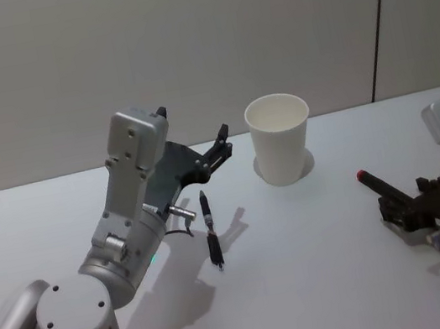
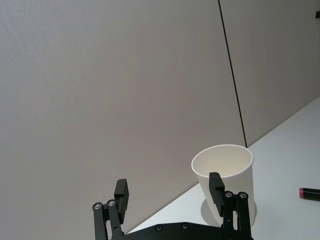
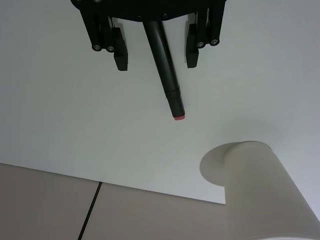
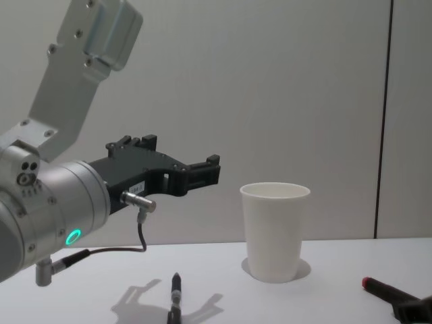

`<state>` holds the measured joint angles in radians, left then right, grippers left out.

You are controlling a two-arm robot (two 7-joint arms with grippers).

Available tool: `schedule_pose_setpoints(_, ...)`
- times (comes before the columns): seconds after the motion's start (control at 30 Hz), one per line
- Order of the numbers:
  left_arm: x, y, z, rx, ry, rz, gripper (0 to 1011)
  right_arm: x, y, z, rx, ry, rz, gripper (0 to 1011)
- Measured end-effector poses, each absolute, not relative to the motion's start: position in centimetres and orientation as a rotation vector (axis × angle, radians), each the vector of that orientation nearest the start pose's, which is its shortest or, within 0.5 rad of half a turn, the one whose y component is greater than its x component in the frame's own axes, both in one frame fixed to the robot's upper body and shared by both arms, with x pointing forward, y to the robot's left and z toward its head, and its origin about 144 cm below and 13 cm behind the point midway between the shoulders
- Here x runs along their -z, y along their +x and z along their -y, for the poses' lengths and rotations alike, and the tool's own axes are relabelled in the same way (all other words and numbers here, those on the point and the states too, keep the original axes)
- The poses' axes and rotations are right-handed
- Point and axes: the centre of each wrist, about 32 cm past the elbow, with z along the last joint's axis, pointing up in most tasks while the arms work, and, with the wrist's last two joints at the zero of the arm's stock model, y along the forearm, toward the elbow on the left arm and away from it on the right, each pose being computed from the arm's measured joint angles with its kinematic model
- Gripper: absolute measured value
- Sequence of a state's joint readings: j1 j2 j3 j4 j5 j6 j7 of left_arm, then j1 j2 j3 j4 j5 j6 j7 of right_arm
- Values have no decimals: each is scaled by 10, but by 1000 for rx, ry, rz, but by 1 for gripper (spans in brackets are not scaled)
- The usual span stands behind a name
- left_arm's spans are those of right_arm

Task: Place the pen into the pen holder.

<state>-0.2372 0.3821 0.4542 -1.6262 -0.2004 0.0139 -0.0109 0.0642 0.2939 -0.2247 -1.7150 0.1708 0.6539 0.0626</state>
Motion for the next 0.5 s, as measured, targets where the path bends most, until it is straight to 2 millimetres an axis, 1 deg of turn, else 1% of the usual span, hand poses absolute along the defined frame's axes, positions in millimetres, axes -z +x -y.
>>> schedule_pose_setpoints(0.5, -1204, 492, -198, -1124, 61, 268, 1001, -1192, 466, 233, 1271, -500, -253, 629)
